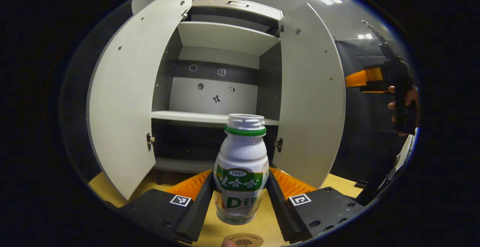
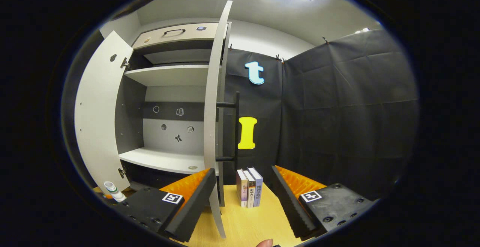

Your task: Grasp the bottle in the cabinet with the left hand and place it on the coaster, then close the right door with the right hand and the left door with the left hand.

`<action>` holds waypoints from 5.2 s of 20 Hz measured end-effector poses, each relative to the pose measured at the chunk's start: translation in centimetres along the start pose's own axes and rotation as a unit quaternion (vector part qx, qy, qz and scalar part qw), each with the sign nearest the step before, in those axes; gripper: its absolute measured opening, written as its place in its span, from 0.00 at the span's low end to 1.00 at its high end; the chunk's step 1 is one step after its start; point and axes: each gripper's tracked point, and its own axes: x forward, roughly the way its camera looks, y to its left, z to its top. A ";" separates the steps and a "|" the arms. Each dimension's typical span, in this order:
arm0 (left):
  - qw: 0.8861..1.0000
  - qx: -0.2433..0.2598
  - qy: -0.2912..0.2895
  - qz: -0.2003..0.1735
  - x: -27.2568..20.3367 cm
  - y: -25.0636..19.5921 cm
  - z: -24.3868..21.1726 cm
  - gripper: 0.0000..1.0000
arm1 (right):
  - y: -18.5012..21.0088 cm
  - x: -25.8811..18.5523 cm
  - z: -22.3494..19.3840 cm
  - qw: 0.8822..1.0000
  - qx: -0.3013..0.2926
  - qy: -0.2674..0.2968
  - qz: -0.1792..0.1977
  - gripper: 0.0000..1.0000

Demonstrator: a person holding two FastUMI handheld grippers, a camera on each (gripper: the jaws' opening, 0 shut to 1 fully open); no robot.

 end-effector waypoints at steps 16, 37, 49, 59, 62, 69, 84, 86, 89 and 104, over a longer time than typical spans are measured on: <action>0.998 0.009 0.053 -0.033 -0.8 -1.0 -12.2 0.82 | -2.9 1.1 -2.1 0.999 -0.006 0.039 -0.017 0.98; 0.996 -0.005 0.083 -0.034 -7.0 0.4 -1.6 0.95 | -5.7 6.5 1.0 0.997 0.043 0.061 -0.032 0.94; 0.997 -0.053 0.019 0.051 -6.6 8.0 12.9 0.95 | 1.6 5.6 1.5 0.992 0.096 0.068 0.036 0.97; 0.995 -0.035 -0.003 0.094 -9.9 11.3 17.7 0.95 | 15.2 6.2 2.0 0.983 0.111 0.064 0.131 0.97; 0.994 -0.035 -0.013 0.102 -10.4 12.4 18.7 0.95 | 17.4 7.1 2.0 0.985 0.094 0.063 0.133 0.97; 0.992 -0.026 -0.016 0.123 -11.4 14.5 19.2 0.95 | 20.0 9.1 1.7 0.985 0.095 0.063 0.131 0.97; 0.973 0.001 -0.049 0.225 -14.8 25.9 24.9 0.95 | 22.9 9.0 3.3 0.980 0.118 0.053 0.149 0.98; 0.968 0.013 -0.052 0.247 -14.5 28.8 25.3 0.95 | 22.7 7.3 3.8 0.980 0.114 0.050 0.153 0.98; 0.966 0.012 -0.062 0.251 -13.0 31.0 26.8 0.95 | 22.3 4.8 4.6 0.981 0.097 0.040 0.161 0.97; 0.981 0.020 -0.044 0.187 -7.1 23.4 27.1 0.94 | 17.0 1.3 4.6 0.984 0.080 0.071 0.142 0.98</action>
